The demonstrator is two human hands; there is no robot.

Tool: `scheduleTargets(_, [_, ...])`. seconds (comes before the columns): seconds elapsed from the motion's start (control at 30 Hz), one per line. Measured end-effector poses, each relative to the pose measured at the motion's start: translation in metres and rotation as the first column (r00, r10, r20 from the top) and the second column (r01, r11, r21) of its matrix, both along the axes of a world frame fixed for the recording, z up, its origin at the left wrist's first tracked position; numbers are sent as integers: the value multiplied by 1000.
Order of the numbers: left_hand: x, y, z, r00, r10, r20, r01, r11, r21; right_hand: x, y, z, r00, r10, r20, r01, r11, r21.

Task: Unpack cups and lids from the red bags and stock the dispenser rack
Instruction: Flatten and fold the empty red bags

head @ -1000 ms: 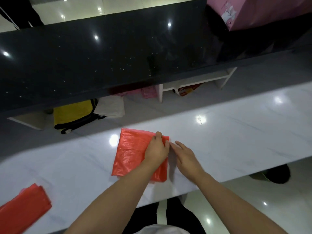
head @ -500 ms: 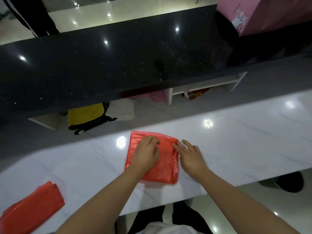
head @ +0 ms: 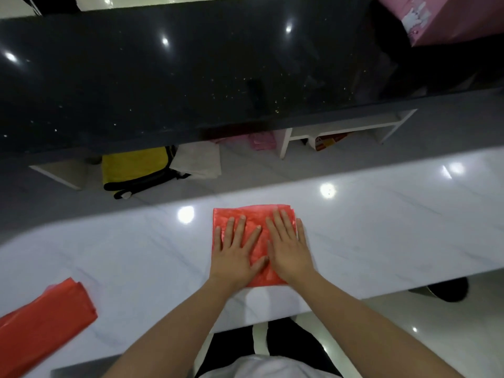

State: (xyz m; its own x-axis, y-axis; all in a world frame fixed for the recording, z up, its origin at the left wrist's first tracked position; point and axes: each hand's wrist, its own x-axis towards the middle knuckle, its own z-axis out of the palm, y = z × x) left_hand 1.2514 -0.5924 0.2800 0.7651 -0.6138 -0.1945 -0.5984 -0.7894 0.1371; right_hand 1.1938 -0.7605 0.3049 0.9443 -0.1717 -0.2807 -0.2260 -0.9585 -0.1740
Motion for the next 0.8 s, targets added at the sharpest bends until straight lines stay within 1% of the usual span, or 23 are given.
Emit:
scheduleTargets(0.07, [-2, 1, -2, 1000, -7, -2, 7, 1000, -29, 1, 3, -5, 997, 54, -53, -55, 998, -16])
scheduleTargets(0.13, [-3, 3, -4, 1000, -14, 3, 14, 999, -49, 2, 4, -6, 999, 23, -49, -23, 1000, -6])
scheduleTargets(0.2, [-2, 2, -3, 1000, -5, -8, 4, 998, -56, 4, 6, -3, 999, -17, -34, 18, 999, 39])
scheduleTargets(0.3, [-3, 2, 1, 1000, -4, -29, 3, 998, -61, 2, 10, -6, 1000, 1, -19, 0, 999, 53])
scheduleTargets(0.43, [1, 18, 1, 999, -44, -14, 43, 995, -91, -10, 4, -18, 998, 34, 44, -33, 999, -18])
scheduleTargets(0.53, [3, 28, -2, 999, -31, -11, 30, 994, -104, -13, -2, -25, 992, 32, 124, -32, 999, -1])
scheduleTargets(0.7, [5, 36, -4, 1000, -21, -20, 19, 995, -99, -15, -7, -33, 986, 52, 159, -52, 999, -4])
scheduleTargets(0.8, [5, 36, -4, 1000, -12, -25, 10, 997, -80, -11, -11, -32, 985, 83, 150, -83, 996, -5])
